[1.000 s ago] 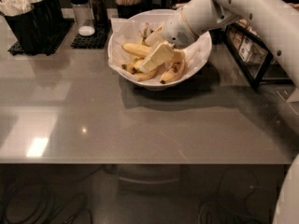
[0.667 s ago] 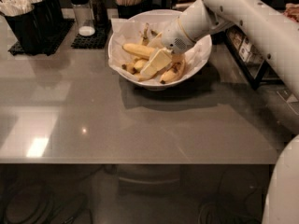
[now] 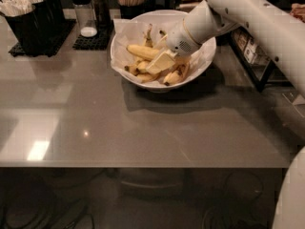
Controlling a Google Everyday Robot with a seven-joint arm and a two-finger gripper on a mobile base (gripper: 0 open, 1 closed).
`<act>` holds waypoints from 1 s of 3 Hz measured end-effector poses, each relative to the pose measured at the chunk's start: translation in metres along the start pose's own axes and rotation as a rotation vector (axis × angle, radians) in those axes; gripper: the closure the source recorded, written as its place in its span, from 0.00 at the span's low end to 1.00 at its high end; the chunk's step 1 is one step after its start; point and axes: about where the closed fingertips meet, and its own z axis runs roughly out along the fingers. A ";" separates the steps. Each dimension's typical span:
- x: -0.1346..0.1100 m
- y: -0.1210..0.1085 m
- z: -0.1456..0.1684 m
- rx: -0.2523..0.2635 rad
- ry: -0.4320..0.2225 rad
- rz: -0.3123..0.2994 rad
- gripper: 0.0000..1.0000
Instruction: Pick banana from white bowl
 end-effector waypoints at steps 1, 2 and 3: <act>-0.019 0.010 -0.030 0.035 -0.091 -0.051 0.94; -0.034 0.024 -0.065 0.057 -0.166 -0.118 1.00; -0.035 0.046 -0.098 0.024 -0.214 -0.134 1.00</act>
Offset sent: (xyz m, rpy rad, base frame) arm -0.0589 -0.0307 0.1129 0.2038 -0.2432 0.1081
